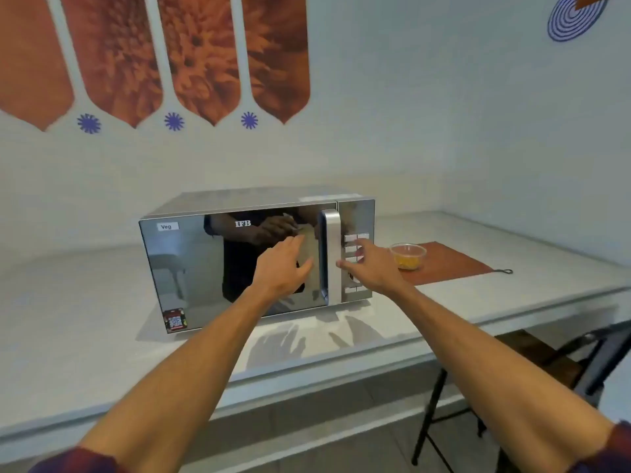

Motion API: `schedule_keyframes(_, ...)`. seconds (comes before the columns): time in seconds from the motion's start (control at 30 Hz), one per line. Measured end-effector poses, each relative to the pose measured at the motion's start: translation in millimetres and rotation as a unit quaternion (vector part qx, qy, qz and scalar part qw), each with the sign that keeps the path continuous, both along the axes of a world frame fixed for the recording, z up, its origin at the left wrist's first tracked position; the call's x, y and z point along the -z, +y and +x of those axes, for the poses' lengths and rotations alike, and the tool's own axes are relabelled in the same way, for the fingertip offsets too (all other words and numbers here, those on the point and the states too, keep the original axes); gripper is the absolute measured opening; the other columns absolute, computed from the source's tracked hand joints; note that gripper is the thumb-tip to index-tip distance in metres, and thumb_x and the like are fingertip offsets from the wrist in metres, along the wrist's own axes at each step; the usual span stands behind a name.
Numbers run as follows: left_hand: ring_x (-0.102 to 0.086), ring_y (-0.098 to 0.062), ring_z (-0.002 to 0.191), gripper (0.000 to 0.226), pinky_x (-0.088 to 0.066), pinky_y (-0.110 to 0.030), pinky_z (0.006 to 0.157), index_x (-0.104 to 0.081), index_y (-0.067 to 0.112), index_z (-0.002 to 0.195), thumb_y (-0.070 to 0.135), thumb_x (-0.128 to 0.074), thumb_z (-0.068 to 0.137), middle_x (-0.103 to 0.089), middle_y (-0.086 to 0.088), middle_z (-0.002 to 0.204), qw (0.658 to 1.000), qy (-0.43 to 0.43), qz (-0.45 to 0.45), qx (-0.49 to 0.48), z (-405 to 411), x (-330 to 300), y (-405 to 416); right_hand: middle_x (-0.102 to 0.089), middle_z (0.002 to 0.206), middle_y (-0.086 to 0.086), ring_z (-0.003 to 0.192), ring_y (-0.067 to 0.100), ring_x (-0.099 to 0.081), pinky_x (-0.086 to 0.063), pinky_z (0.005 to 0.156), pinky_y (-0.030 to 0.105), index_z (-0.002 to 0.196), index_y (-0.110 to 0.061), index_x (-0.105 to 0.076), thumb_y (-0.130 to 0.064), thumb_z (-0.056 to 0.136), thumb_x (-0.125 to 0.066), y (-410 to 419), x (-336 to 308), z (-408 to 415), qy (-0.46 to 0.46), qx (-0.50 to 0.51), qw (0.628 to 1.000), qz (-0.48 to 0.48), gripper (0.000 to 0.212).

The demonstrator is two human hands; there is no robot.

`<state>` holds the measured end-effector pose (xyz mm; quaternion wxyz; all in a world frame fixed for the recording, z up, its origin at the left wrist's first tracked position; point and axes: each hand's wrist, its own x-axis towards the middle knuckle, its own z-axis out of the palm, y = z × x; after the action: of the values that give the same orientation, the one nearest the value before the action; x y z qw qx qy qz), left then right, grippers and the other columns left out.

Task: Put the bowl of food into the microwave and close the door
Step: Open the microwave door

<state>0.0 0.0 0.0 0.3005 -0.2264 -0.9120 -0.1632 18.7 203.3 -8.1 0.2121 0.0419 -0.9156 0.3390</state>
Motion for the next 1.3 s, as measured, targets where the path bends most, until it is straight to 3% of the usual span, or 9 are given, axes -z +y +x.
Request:
schedule_keyframes(0.1, -0.062, -0.021, 0.107, 0.048, -0.05, -0.037, 0.086, -0.048, 0.017, 0.135, 0.041, -0.047, 0.093, -0.062, -0.005, 0.128, 0.999, 0.039, 0.008, 0.007, -4, -5, 20, -0.051, 0.14, 0.012, 0.123, 0.029, -0.053, -0.046, 0.099, 0.044, 0.144, -0.013, -0.033, -0.053, 0.085, -0.061, -1, 1, -16, -0.046, -0.036, 0.998, -0.033, 0.076)
schedule_keyframes(0.23, -0.056, -0.024, 0.118, 0.046, -0.048, -0.039, 0.093, -0.049, 0.013, 0.134, 0.034, -0.045, 0.094, -0.055, -0.008, 0.137, 0.997, 0.072, -0.016, -0.015, -12, -15, 40, -0.055, 0.134, 0.011, 0.12, 0.029, -0.054, -0.046, 0.099, 0.045, 0.138, -0.011, -0.042, -0.053, 0.089, -0.055, -8, 3, -40, -0.061, -0.111, 0.991, -0.04, 0.065)
schedule_keyframes(0.4, -0.039, -0.027, 0.137, 0.048, -0.034, -0.042, 0.11, -0.046, 0.009, 0.138, 0.031, -0.042, 0.096, -0.044, -0.013, 0.148, 0.995, 0.084, -0.024, -0.055, -16, -21, 60, -0.063, 0.112, 0.009, 0.091, 0.022, -0.057, -0.044, 0.075, 0.035, 0.116, -0.008, -0.052, -0.054, 0.094, -0.044, -12, 13, -61, -0.035, -0.101, 0.994, -0.034, 0.051)
schedule_keyframes(0.5, -0.028, -0.026, 0.143, 0.051, -0.023, -0.042, 0.115, -0.038, 0.012, 0.144, 0.035, -0.037, 0.099, -0.035, -0.012, 0.154, 0.993, 0.077, -0.045, -0.081, -13, -22, 68, -0.06, 0.102, 0.007, 0.081, 0.017, -0.052, -0.038, 0.07, 0.033, 0.103, -0.013, -0.05, -0.049, 0.096, -0.043, -9, 12, -63, -0.024, -0.112, 0.993, -0.016, 0.037)
schedule_keyframes(0.7, -0.017, -0.027, 0.147, 0.058, -0.012, -0.044, 0.119, -0.028, 0.022, 0.149, 0.049, -0.034, 0.097, -0.024, -0.011, 0.159, 0.991, 0.058, -0.064, -0.105, 0, -22, 76, -0.069, 0.104, 0.007, 0.077, 0.015, -0.059, -0.047, 0.069, 0.032, 0.116, -0.012, -0.053, -0.03, 0.097, -0.051, -2, 23, -36, 0.046, -0.186, 0.981, 0.009, 0.027)
schedule_keyframes(0.87, -0.027, -0.029, 0.144, 0.058, -0.015, -0.045, 0.119, -0.037, 0.018, 0.143, 0.052, -0.032, 0.096, -0.035, -0.013, 0.153, 0.988, 0.096, -0.056, -0.106, 35, -20, 77, -0.061, 0.072, -0.004, 0.057, 0.003, -0.051, -0.053, 0.066, 0.031, 0.085, -0.019, -0.053, -0.039, 0.091, -0.057, -3, 16, 5, 0.099, -0.16, 0.982, 0.015, 0.022)
schedule_keyframes(1.0, -0.035, -0.026, 0.139, 0.049, -0.023, -0.044, 0.116, -0.041, 0.015, 0.14, 0.041, -0.033, 0.099, -0.042, -0.011, 0.149, 0.99, 0.096, -0.044, -0.09, 70, -26, 63, -0.066, 0.102, 0.002, 0.082, 0.011, -0.062, -0.054, 0.073, 0.024, 0.118, -0.015, -0.053, -0.042, 0.086, -0.063, -5, 8, 43, 0.224, -0.122, 0.957, -0.141, 0.044)
schedule_keyframes(1.13, -0.053, -0.025, 0.12, 0.04, -0.036, -0.042, 0.105, -0.049, 0.011, 0.131, 0.029, -0.036, 0.098, -0.059, -0.011, 0.13, 0.992, 0.11, 0.015, -0.06, 118, -37, 52, -0.044, 0.145, 0.005, 0.125, 0.015, -0.048, -0.037, 0.1, 0.023, 0.144, -0.018, -0.033, -0.034, 0.092, -0.056, -22, 0, 77, 0.212, -0.201, 0.948, -0.129, 0.059)
schedule_keyframes(1.3, -0.06, -0.027, 0.106, 0.036, -0.042, -0.037, 0.095, -0.062, 0.008, 0.116, 0.029, -0.041, 0.098, -0.067, -0.01, 0.116, 0.987, 0.137, 0.015, -0.078, 172, -49, 30, -0.051, 0.142, 0.004, 0.112, 0.019, -0.06, -0.05, 0.091, 0.029, 0.15, -0.025, -0.021, -0.037, 0.095, -0.049, -38, 1, 121, 0.23, -0.22, 0.947, -0.047, 0.063)
